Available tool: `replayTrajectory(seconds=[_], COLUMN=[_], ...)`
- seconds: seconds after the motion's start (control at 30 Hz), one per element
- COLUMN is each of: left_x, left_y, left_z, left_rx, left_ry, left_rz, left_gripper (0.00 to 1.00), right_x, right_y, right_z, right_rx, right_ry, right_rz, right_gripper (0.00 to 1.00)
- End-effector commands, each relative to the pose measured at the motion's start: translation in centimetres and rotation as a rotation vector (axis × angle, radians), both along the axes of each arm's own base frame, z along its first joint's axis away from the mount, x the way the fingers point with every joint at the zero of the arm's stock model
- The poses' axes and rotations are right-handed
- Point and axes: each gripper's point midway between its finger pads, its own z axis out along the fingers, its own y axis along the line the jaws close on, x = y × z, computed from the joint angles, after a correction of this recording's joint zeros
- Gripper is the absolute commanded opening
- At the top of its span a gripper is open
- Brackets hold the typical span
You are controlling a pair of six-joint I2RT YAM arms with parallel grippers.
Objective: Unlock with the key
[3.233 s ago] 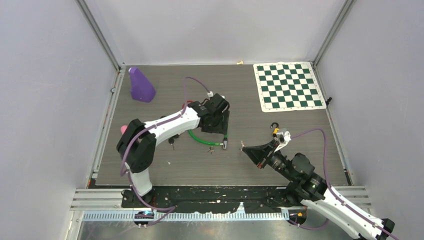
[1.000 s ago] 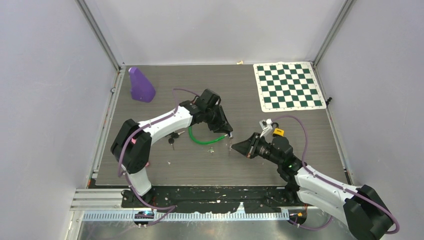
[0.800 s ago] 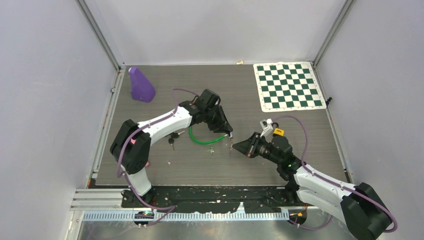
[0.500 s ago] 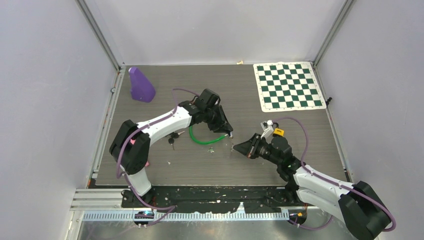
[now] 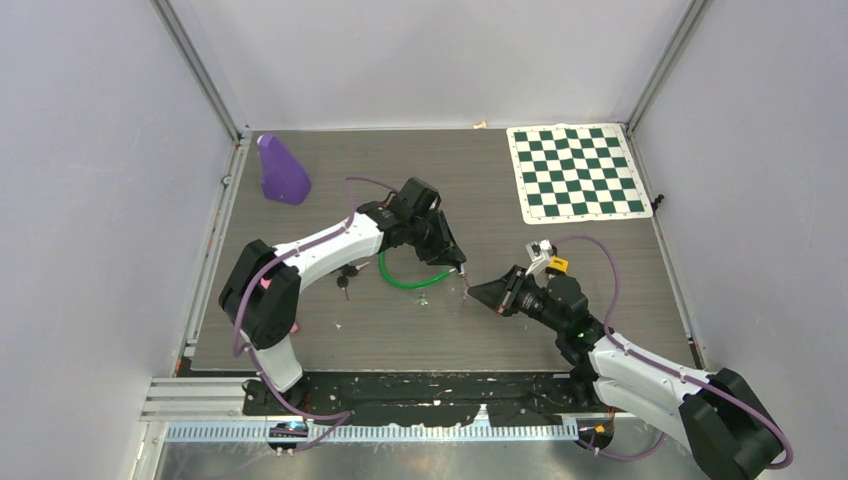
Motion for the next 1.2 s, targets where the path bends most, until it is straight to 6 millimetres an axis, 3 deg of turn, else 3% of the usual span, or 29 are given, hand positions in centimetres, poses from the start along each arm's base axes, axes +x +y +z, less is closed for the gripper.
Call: replayTrajectory(seconds=[0.0, 1.17], left_x=[0.2, -0.3], left_y=[-1.0, -1.1], left_z=[3.4, 3.6], left_rx=[-0.099, -0.120], left_ry=[-0.063, -0.066], left_rz=[-0.017, -0.014], left_gripper=[0.00, 0.00], right_x=[0.5, 1.3], right_y=[0.1, -0.7], right_z=[2.0, 1.5], right_rx=[0.052, 0.065], right_ry=[-0.067, -0.043], right_rz=[-0.007, -0.082], right_gripper=[0.05, 0.05])
